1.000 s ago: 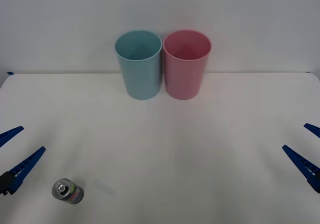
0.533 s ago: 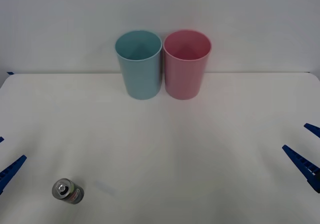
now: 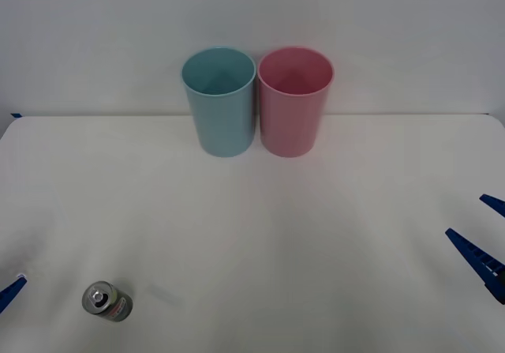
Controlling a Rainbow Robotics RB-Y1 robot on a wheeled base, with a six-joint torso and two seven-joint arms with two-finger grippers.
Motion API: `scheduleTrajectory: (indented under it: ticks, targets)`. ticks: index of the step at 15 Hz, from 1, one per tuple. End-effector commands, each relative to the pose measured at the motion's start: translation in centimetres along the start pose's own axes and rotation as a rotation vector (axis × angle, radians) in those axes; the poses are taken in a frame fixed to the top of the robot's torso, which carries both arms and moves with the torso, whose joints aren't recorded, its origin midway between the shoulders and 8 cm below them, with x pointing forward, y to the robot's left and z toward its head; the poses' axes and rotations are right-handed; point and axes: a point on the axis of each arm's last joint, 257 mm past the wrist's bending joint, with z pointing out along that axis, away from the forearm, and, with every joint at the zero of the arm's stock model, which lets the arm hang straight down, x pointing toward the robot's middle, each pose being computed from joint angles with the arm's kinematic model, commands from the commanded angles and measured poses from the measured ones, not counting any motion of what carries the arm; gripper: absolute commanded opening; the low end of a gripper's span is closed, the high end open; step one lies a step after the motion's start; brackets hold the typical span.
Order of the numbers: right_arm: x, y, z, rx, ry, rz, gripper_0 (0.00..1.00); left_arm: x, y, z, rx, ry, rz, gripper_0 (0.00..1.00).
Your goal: Grasp the object on the table and drop it into the matching bin: aluminum can to the light blue bin, PET bottle to the pink bin.
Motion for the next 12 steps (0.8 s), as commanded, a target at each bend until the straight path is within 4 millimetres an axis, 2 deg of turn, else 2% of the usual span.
scheduleTrajectory:
  ticks: [1,12]
  targets:
    - [0.0,0.0,0.0,0.000,0.000,0.000,1.00,1.3,-0.6,-0.4,0.043,0.053,0.032,1.00]
    - [0.0,0.0,0.0,0.000,0.000,0.000,1.00,5.5,-3.8,-1.8,0.142,0.172,0.103,1.00]
